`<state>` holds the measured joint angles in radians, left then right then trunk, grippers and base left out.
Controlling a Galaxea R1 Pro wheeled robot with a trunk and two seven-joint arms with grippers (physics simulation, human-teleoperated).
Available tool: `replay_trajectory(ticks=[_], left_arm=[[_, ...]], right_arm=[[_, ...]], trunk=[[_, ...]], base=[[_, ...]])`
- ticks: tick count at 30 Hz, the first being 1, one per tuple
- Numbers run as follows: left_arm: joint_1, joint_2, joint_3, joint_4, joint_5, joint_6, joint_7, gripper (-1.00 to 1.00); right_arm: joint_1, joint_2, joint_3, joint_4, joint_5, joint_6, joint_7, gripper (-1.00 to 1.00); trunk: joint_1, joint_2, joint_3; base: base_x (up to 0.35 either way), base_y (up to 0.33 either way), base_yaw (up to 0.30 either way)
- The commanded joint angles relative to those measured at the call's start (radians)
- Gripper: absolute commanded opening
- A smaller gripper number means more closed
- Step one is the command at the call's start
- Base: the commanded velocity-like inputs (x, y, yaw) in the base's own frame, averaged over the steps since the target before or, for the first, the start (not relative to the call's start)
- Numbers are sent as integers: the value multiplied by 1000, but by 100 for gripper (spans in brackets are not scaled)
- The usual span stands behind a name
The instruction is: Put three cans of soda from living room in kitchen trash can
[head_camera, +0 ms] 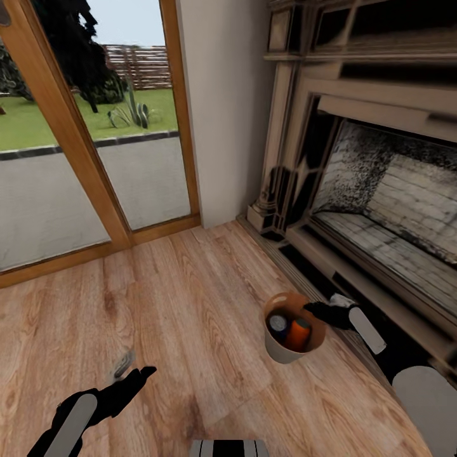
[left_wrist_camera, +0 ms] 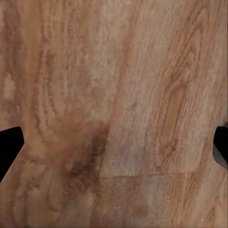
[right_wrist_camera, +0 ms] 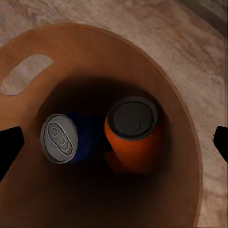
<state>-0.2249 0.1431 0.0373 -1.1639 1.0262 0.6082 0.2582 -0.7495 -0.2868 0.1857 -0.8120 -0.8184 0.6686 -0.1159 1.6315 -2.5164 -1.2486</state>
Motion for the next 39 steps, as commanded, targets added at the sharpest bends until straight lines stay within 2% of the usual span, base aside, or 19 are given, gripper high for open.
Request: replay_trajectory(ticks=[1,5,8,10,12,14,15,16,19,21,22,25,27,30,32,34,35,38,39], left_arm=[[2,0,-7,0,0,0,-2,100],[4,0,-33,-1,-1,0,-1,100],[5,0,-53,-24,-1,-1,-1,100],[16,0,-93,-69,-3,-2,4,100],[24,0,-125,-93,-4,-27,7,100],[26,1,-141,-95,-8,-59,8,100],[27,1,-147,-94,-13,-74,8,100],[28,0,-153,-94,-16,-89,9,100],[28,-4,-157,-69,-18,-100,11,100],[28,-8,-156,-45,-19,-102,11,100],[28,-11,-155,-23,-19,-103,11,100],[28,-13,-151,21,-21,-105,10,100],[29,-16,-152,37,-22,-106,10,100],[29,-16,-153,54,-28,-106,10,100],[29,-15,-151,75,-30,-107,7,100],[29,-10,-150,86,-31,-106,4,100],[29,-7,-149,96,-31,-106,4,100],[29,-5,-144,158,-31,-107,0,100],[29,-5,-144,171,-31,-107,-1,100]], right_arm=[[37,-25,-1,-91,-2,1,0,100],[109,-49,-24,-261,-3,4,-5,100],[150,-53,-74,-356,-1,8,-7,100],[200,-62,-92,-466,1,15,-9,100],[250,-73,-99,-581,4,65,-10,100],[278,-83,-102,-637,6,121,-9,100],[303,-100,-102,-659,11,147,-8,100],[356,-143,-102,-679,30,171,-5,100],[471,-239,-103,-693,75,190,-1,100],[516,-273,-103,-694,86,194,0,100],[564,-303,-102,-694,94,195,0,100],[678,-339,-101,-692,102,193,1,100],[733,-341,-96,-687,104,189,1,100],[766,-338,-87,-667,105,184,0,100],[771,-312,-70,-611,106,171,-2,100],[770,-259,-41,-542,115,136,-4,100],[768,-236,-29,-514,136,115,-4,100],[763,-187,-11,-443,268,54,-1,100],[761,-173,-11,-431,291,44,0,100]], trunk=[[0,0,0],[-2,1,15],[-3,2,27],[-4,2,35],[-5,3,43],[-6,3,50],[-6,3,54],[-7,4,58],[-8,4,70],[-9,5,77],[-9,5,81],[-11,6,93],[-12,6,101],[-13,7,112],[-14,7,120],[-15,8,128],[-15,8,131],[-17,9,143],[-17,9,147]], base=[[0,0,0],[0,0,0],[0,0,0],[0,0,0],[0,0,0],[0,0,0],[0,0,0],[0,0,0],[0,0,0],[0,0,0],[0,0,0],[0,0,0],[0,0,0],[0,0,0],[0,0,0],[0,0,0],[0,0,0],[0,0,0],[0,0,0]])
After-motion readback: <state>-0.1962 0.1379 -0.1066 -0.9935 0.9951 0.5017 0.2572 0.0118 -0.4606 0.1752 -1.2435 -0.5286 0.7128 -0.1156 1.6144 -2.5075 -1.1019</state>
